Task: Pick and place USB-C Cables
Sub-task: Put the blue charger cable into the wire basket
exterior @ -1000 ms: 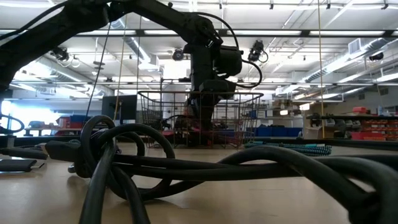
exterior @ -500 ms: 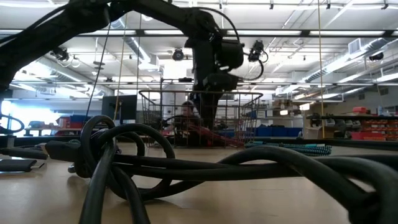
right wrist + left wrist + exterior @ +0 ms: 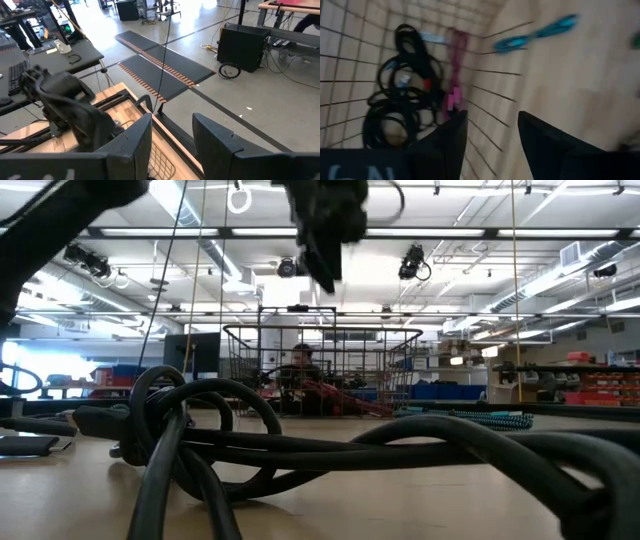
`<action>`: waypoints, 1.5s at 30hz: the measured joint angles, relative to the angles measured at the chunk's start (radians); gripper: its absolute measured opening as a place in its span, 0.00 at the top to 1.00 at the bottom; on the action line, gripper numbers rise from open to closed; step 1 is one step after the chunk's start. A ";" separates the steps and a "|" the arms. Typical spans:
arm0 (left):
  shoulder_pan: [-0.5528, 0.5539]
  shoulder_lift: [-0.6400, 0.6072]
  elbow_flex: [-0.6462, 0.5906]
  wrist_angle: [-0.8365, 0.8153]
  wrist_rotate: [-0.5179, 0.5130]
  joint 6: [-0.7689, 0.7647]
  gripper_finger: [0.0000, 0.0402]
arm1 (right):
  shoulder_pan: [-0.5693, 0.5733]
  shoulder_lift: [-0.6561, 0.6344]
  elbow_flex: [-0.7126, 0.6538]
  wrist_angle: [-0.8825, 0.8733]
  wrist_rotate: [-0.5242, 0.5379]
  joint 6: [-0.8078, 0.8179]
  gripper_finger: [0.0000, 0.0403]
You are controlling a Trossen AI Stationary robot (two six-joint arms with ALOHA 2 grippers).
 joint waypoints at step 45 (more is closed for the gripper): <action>-0.375 -0.577 0.000 0.001 -0.052 -0.219 0.57 | 0.813 -0.054 -0.749 -0.188 0.160 0.574 0.70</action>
